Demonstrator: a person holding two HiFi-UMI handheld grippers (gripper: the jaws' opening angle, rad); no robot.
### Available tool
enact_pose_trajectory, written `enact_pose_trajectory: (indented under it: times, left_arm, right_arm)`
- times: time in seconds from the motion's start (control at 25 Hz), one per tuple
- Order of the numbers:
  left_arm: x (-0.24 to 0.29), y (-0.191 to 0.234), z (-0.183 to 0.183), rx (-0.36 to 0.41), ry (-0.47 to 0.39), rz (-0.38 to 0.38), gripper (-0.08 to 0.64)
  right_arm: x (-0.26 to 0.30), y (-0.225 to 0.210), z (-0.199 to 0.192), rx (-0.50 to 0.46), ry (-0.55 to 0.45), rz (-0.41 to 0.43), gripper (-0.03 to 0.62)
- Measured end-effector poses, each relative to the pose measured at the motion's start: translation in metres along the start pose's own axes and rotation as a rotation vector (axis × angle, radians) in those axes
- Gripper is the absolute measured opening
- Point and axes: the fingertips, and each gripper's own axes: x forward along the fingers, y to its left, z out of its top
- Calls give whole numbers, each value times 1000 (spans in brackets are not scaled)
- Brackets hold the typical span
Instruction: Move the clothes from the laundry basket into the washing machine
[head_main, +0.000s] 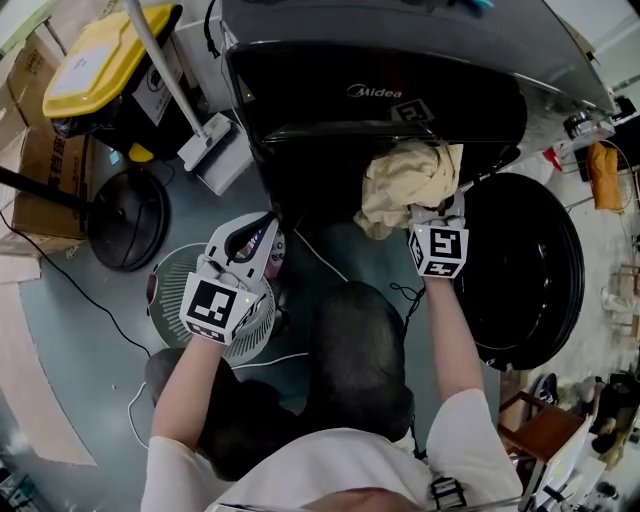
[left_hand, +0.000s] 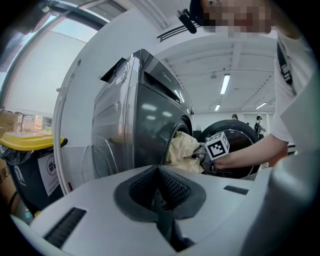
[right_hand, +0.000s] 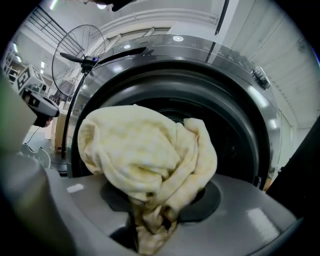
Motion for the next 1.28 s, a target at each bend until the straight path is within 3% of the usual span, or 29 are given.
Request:
enact_pose_trajectory:
  times: [0.24, 0.6, 0.96, 1.0, 1.08, 1.12, 1.28]
  left_arm:
    - [3, -8, -8, 17, 23, -21, 6]
    - [2, -10, -13, 4, 47, -20, 6]
    - [0, -10, -22, -1, 64, -23, 6]
    - [0, -11, -24, -1, 67, -27, 6]
    - [-1, -13, -26, 2, 72, -33, 6]
    - [-1, -13, -26, 0, 73, -34, 6]
    - [-3, -14, -26, -13, 87, -32, 6]
  right_arm:
    - [35, -9, -14, -40, -21, -31, 196]
    - [81, -11, -52, -84, 35, -68, 215]
    - [124, -5, -71, -120, 98, -52, 232]
    - [129, -4, -78, -107, 129, -38, 257]
    - [136, -5, -91, -67, 191, -1, 395]
    - [136, -7, -91, -52, 202, 12, 429]
    - [124, -16, -80, -65, 174, 22, 449]
